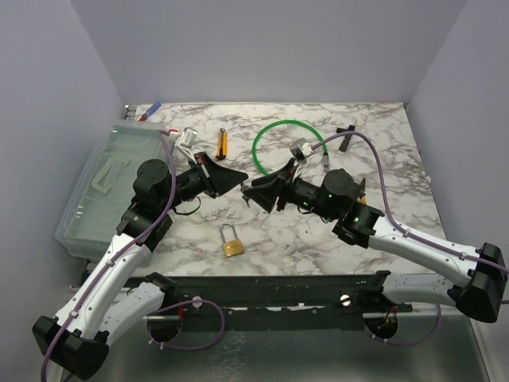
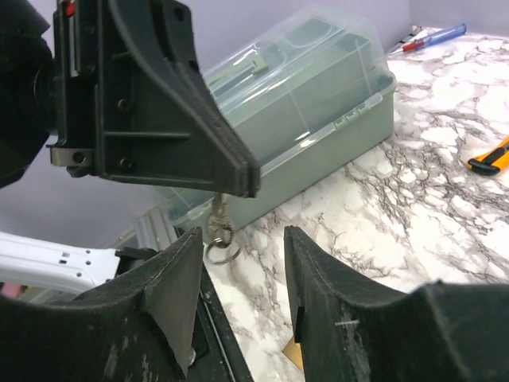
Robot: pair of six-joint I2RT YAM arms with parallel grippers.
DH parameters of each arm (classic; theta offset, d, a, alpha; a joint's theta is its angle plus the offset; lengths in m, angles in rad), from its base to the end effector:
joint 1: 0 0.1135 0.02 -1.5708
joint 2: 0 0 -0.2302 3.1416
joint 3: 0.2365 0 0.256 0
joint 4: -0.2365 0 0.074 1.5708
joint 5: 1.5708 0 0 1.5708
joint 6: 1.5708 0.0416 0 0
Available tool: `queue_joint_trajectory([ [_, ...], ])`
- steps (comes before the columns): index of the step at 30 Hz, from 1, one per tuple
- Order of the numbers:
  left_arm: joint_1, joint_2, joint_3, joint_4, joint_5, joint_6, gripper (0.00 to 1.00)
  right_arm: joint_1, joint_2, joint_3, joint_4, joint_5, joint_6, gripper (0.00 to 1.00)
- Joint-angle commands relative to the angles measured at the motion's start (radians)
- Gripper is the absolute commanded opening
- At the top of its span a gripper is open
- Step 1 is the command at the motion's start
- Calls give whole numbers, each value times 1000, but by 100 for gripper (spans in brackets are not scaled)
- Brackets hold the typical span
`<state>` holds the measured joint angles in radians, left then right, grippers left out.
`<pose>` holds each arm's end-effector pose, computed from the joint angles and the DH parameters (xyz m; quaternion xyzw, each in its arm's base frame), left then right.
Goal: Unlock with the key
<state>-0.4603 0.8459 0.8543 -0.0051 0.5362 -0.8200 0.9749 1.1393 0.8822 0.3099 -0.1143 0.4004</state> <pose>0.1926 -0.1192 0.3483 0.0628 0.7033 -0.5579 0.4360 0.1616 0.2467 0.3234 -0.2344 0.6472 0.4901 0.5348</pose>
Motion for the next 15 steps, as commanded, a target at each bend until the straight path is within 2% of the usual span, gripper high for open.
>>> queue_joint_trajectory([
  [1, -3, -32, 16, 78, 68, 27, 0, -24, 6, 35, 47, -116, 67, 49],
  [15, -3, -34, 17, 115, 99, 20, 0, -47, 24, 26, 159, -248, 149, 38],
])
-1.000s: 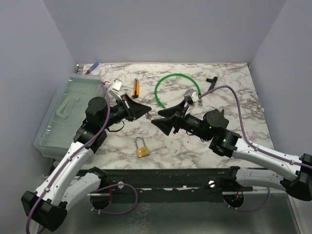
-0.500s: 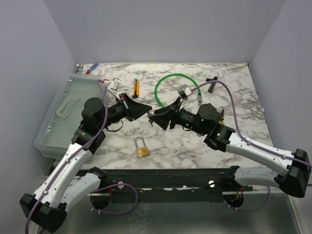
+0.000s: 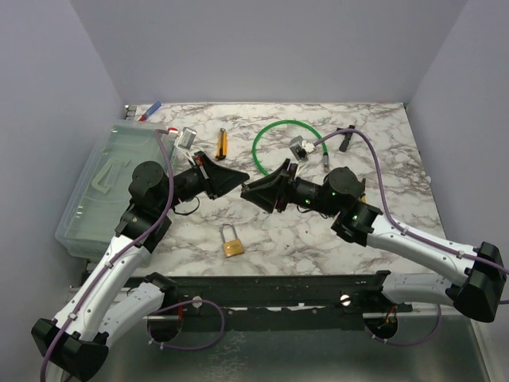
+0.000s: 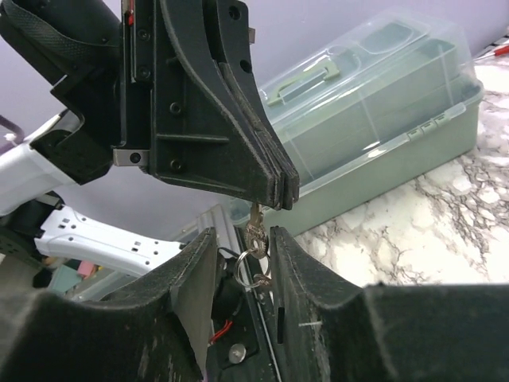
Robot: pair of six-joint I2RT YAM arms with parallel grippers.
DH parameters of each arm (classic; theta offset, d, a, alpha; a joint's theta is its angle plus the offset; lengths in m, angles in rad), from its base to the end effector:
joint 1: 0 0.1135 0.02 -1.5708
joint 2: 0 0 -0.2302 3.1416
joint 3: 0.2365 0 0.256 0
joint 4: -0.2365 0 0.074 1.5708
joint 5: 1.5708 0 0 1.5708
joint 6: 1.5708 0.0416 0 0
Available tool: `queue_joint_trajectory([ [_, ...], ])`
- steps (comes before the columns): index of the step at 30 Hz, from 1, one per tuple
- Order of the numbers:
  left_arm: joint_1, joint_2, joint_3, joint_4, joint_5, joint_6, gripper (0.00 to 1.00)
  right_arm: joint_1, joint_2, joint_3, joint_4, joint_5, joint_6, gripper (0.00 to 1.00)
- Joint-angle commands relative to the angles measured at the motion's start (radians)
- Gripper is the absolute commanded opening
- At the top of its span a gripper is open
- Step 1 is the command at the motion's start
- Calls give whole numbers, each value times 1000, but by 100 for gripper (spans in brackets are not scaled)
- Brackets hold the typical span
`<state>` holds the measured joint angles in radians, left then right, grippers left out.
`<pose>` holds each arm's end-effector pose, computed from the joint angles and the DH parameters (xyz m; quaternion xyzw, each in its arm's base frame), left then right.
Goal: Unlock with the key
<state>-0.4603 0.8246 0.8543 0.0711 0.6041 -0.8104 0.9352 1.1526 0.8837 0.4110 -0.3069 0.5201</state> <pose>0.1852 -0.1182 0.3608 0.1058 0.6689 -0.5809 0.4517 0.1650 0.2448 0.3317 -0.2464 0.6097 0.5714 0.4909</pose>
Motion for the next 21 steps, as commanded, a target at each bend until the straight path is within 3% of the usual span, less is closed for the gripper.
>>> queue_joint_trajectory([
  [1, -3, -13, 16, 39, 30, 10, 0, -8, 11, 24, 61, -60, 32, 37],
  [10, -3, -16, 6, 40, 15, 8, 0, -10, 24, 30, 76, -79, 47, 28],
  [21, -3, -19, -4, 42, -2, 12, 0, -10, 30, 29, 92, -97, 60, 10],
])
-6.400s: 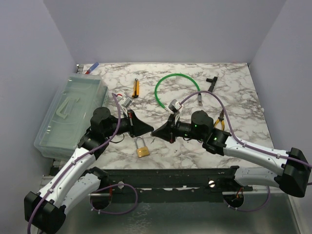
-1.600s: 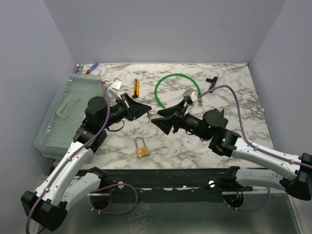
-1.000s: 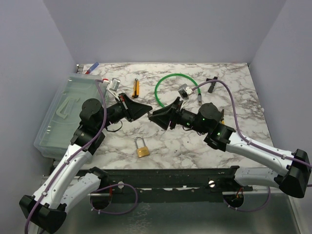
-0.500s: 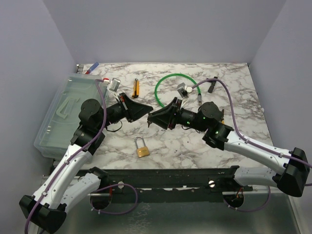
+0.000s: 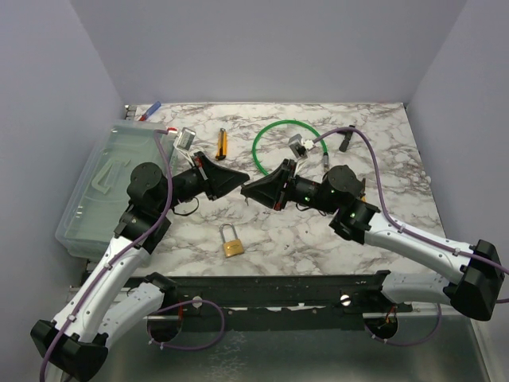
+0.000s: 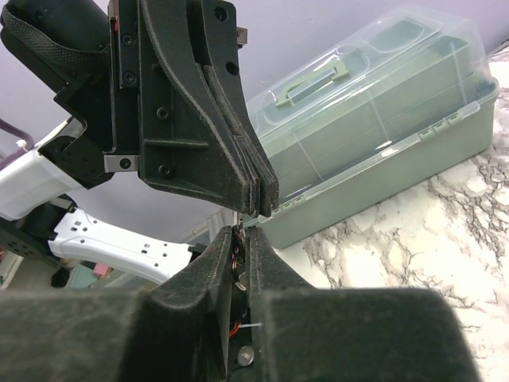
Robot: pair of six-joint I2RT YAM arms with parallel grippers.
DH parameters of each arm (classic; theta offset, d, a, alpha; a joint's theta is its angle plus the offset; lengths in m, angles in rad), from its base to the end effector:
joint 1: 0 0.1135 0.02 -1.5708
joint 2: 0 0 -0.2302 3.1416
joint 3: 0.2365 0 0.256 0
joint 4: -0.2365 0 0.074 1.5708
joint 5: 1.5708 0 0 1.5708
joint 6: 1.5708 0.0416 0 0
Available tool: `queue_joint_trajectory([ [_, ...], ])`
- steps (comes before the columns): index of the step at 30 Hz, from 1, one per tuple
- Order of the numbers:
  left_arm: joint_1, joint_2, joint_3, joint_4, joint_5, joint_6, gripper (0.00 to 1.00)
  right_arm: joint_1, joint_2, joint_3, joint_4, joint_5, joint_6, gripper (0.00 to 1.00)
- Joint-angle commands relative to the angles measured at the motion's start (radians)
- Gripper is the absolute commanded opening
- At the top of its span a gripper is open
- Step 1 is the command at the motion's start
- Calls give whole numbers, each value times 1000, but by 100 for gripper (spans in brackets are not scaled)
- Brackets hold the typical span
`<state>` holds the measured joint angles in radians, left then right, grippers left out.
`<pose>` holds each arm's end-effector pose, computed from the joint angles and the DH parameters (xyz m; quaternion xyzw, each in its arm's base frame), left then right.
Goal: Unlock with the key
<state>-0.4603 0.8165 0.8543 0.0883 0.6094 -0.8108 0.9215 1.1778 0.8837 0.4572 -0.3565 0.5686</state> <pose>0.1830 -0.1173 0.3642 0.1117 0.6603 -0.5845 0.4582 0.1692 0.2469 0.3298 -0.2449 0.6033 0.5930 0.4737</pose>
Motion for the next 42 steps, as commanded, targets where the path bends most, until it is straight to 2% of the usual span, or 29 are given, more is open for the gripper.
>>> queue_joint_trajectory([
  [1, -3, -12, -6, 25, -8, 11, 0, 4, 5, 28, 47, -46, 12, 7],
  [3, -4, -13, -7, 23, -11, 10, 0, 4, 5, 26, 48, -48, 14, 1],
  [8, -3, -14, -15, 16, -37, 10, 0, 4, 5, 21, 51, -54, 16, 1],
  [9, -3, -14, -14, 10, -45, 10, 6, 4, 4, 17, 49, -50, 16, 1],
  [13, -3, -19, 0, -57, -92, 31, 52, 4, -12, -5, 30, -13, 25, 1],
  [15, -3, -24, 16, -130, -136, 59, 70, 3, -30, -29, 25, 11, 31, 1],
  [20, -3, -49, 38, -277, -261, 125, 97, 4, -85, -102, -9, 91, 51, 1],
  [28, -3, -112, 11, -326, -309, 169, 99, 4, -167, -150, -161, 292, 86, 1],
  [33, -3, -21, 91, -547, -429, 158, 86, 4, -217, -175, -257, 437, 116, 1],
  [39, -3, 126, 186, -861, -622, 110, 84, 4, -253, -186, -336, 529, 155, 1],
  [42, -3, 190, 196, -958, -644, 82, 83, 4, -261, -189, -371, 565, 173, 1],
])
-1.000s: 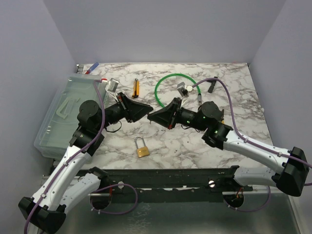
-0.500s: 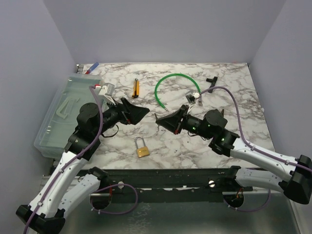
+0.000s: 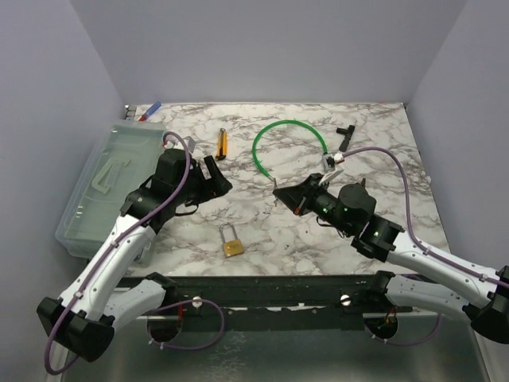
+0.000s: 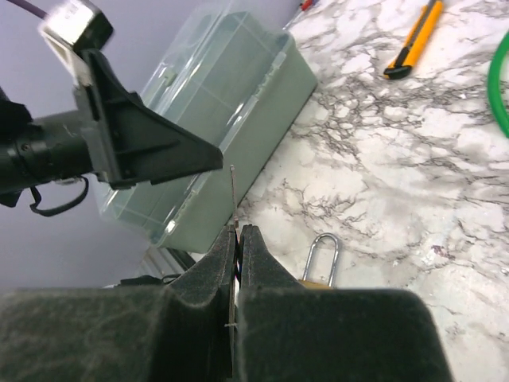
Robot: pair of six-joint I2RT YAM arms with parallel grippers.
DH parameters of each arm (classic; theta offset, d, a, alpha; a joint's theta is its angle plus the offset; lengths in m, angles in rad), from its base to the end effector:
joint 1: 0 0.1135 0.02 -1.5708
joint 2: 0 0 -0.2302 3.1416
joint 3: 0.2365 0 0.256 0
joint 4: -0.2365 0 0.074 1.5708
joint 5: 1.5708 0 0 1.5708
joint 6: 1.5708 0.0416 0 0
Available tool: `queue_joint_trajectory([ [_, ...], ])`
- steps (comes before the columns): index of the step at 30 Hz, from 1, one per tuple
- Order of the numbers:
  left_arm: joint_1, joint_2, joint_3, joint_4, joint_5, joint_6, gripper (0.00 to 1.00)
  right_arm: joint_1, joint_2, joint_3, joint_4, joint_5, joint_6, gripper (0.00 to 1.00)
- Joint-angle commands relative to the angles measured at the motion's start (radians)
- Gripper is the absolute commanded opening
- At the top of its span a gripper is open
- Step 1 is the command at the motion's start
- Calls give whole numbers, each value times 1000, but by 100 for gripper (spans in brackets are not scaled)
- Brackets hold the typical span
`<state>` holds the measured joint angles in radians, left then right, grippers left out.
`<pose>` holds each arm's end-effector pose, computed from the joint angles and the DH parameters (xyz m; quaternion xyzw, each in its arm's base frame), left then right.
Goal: Unlock with the key
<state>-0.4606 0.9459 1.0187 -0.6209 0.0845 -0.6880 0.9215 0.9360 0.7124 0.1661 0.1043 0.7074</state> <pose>0.2024 -0.1044 0.3180 -0.0783 0.8680 -0.2965 0.3905 0.1574 0.2002 0.2955 -0.0420 0.7258 0.4726 0.4980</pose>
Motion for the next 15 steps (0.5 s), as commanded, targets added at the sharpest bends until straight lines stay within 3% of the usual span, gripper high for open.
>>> queue_joint_trajectory([
  [1, -3, 79, 31, -271, -125, -50, 83, 4, -21, -16, -94, 119, 43, 1],
  [3, -3, 106, 19, -285, -120, -65, 85, 4, -22, -15, -125, 150, 62, 1],
  [7, -3, 99, -43, -204, -147, -91, 99, 4, -35, -30, -153, 189, 93, 1],
  [12, -3, -19, -186, -42, -60, -124, 99, 4, -51, -43, -164, 208, 107, 1],
  [15, -3, 33, -201, -25, 48, -160, 99, 4, -59, -47, -202, 219, 106, 1],
])
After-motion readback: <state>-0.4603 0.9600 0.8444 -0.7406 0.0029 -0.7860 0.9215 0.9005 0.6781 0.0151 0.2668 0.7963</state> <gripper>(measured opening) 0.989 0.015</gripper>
